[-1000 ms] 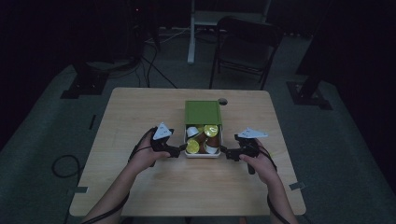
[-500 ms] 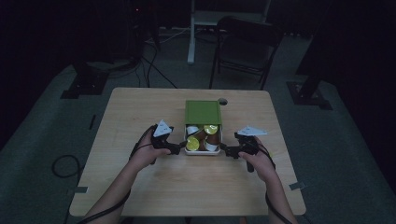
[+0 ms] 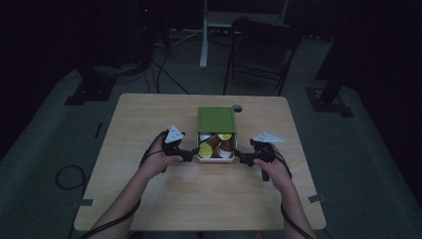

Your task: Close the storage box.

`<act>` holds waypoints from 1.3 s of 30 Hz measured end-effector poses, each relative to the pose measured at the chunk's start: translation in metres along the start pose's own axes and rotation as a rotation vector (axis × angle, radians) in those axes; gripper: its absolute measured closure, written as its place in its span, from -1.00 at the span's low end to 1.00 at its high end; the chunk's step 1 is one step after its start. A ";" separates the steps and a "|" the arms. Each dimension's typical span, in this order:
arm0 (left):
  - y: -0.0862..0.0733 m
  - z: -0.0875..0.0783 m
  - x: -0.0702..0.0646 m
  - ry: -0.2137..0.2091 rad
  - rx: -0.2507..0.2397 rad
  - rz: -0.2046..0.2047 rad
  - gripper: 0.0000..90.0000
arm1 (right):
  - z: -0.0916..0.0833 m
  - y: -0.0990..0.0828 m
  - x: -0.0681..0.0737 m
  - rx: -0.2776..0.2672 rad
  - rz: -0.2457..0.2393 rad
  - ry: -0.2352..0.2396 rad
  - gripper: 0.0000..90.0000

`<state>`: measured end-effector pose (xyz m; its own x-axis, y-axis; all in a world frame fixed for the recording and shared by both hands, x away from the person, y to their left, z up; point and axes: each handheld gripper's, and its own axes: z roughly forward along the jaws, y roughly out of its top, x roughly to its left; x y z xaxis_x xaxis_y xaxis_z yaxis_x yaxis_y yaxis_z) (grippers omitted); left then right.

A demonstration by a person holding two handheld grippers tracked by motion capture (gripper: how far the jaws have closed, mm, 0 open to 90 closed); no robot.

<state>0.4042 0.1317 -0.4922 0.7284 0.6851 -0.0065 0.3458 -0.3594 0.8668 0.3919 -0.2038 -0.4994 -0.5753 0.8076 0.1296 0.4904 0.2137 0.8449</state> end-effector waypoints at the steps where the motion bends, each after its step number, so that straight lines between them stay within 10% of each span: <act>1: 0.001 0.000 0.000 0.002 0.001 0.010 -0.73 | 0.000 0.001 0.000 0.001 0.001 -0.002 -0.74; 39: 0.012 0.016 0.014 0.055 0.008 0.003 -0.75 | 0.018 0.009 -0.008 -0.027 0.073 -0.073 -0.74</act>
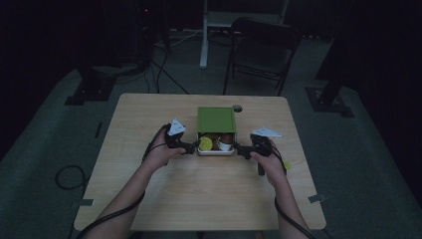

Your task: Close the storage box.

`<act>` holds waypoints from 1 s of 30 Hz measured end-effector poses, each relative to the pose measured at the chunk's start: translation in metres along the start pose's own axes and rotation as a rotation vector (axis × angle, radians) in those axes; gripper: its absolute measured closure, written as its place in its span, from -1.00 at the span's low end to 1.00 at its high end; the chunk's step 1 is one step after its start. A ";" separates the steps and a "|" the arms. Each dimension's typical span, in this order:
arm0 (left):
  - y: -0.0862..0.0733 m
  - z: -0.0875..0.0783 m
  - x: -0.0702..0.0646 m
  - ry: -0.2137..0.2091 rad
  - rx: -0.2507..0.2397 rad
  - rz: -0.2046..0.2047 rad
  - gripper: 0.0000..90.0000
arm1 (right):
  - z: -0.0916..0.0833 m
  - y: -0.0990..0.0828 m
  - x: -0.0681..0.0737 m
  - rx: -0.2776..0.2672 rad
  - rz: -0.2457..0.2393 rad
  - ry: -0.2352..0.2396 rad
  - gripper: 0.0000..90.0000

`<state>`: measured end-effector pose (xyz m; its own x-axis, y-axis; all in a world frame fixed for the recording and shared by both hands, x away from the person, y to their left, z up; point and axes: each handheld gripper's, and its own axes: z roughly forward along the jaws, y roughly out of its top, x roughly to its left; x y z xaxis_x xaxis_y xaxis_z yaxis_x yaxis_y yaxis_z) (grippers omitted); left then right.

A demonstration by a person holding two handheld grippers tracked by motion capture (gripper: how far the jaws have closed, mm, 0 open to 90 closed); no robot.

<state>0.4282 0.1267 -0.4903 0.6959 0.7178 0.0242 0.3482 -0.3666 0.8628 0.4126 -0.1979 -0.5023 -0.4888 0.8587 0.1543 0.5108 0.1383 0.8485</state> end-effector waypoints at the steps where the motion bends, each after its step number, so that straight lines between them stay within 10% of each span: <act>1: 0.000 0.000 0.000 0.002 0.001 0.002 -0.75 | 0.000 0.000 0.000 0.000 0.000 0.000 -0.74; 30: -0.013 -0.013 -0.016 -0.039 -0.009 -0.070 -0.70 | -0.009 -0.005 0.006 -0.003 -0.001 -0.013 -0.72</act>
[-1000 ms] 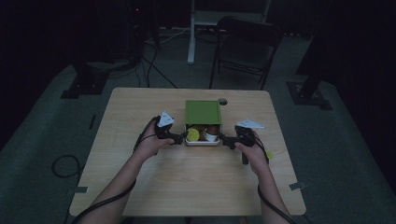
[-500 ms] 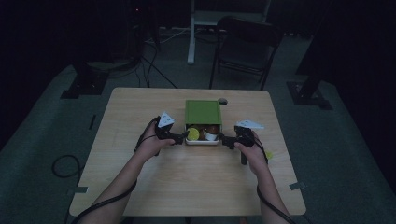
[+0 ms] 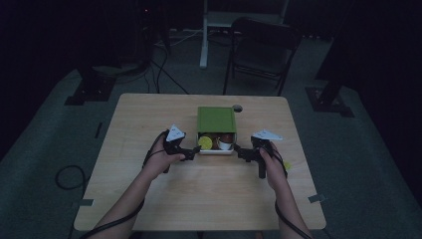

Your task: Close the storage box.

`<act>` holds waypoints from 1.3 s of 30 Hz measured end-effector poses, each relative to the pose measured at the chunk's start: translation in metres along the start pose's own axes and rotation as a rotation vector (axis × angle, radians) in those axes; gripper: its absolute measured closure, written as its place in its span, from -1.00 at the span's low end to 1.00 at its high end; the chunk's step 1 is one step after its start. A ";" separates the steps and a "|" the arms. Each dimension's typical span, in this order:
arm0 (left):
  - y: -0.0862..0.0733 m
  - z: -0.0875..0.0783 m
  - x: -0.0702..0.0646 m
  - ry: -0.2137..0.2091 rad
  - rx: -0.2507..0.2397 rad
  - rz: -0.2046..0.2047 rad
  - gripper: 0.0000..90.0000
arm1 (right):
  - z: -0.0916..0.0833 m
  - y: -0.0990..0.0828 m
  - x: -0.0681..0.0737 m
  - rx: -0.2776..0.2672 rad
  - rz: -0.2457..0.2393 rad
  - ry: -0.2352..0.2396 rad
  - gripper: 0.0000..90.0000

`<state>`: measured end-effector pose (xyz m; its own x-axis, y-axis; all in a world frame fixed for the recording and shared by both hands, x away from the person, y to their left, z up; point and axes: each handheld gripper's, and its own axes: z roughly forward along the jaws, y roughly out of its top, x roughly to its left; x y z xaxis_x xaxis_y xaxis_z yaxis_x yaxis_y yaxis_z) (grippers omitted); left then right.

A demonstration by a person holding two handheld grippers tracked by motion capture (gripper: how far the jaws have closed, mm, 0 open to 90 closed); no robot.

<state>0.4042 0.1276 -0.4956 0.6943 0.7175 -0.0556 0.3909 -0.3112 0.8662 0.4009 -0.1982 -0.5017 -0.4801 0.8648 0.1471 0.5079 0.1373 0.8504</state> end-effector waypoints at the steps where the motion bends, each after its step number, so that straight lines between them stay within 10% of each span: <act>1: -0.002 -0.002 -0.001 0.006 0.009 0.004 -0.70 | -0.001 -0.001 0.000 0.002 -0.004 -0.004 -0.72; 39: -0.040 -0.058 0.006 0.089 0.027 -0.057 -0.67 | -0.036 -0.041 -0.001 0.057 -0.046 -0.048 -0.72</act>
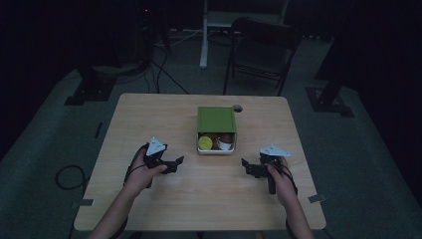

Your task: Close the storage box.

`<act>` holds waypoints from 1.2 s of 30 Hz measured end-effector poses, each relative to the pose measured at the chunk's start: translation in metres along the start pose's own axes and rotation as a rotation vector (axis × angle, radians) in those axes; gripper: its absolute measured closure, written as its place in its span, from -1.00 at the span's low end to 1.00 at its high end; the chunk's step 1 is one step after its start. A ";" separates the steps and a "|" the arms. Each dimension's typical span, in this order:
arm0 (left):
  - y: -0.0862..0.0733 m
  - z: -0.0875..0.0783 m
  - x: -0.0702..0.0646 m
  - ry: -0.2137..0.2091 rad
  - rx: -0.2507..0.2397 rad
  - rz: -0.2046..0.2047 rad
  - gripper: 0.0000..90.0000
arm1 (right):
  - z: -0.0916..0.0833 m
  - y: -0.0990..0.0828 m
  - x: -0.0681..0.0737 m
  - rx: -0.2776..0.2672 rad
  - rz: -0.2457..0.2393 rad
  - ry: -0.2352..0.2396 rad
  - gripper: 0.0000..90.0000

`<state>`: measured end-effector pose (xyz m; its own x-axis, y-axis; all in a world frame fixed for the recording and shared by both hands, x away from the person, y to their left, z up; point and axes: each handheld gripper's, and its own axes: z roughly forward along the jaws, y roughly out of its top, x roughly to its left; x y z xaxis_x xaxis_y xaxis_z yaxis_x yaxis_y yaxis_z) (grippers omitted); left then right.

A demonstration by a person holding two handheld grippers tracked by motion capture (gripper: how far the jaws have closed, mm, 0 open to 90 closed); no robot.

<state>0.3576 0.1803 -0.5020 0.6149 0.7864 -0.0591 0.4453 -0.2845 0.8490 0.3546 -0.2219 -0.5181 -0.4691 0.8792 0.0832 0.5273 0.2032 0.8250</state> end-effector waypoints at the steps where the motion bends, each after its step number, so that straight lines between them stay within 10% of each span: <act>1: -0.004 -0.003 0.001 0.007 0.003 -0.005 -0.67 | -0.001 -0.002 0.000 0.001 0.000 -0.002 -0.72; 36: -0.060 -0.049 0.014 0.123 0.053 -0.079 -0.67 | -0.030 -0.053 0.001 0.049 -0.006 -0.052 -0.72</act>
<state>0.3080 0.2355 -0.5282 0.4937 0.8678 -0.0569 0.5246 -0.2450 0.8153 0.3052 -0.2448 -0.5451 -0.4355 0.8989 0.0478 0.5592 0.2285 0.7969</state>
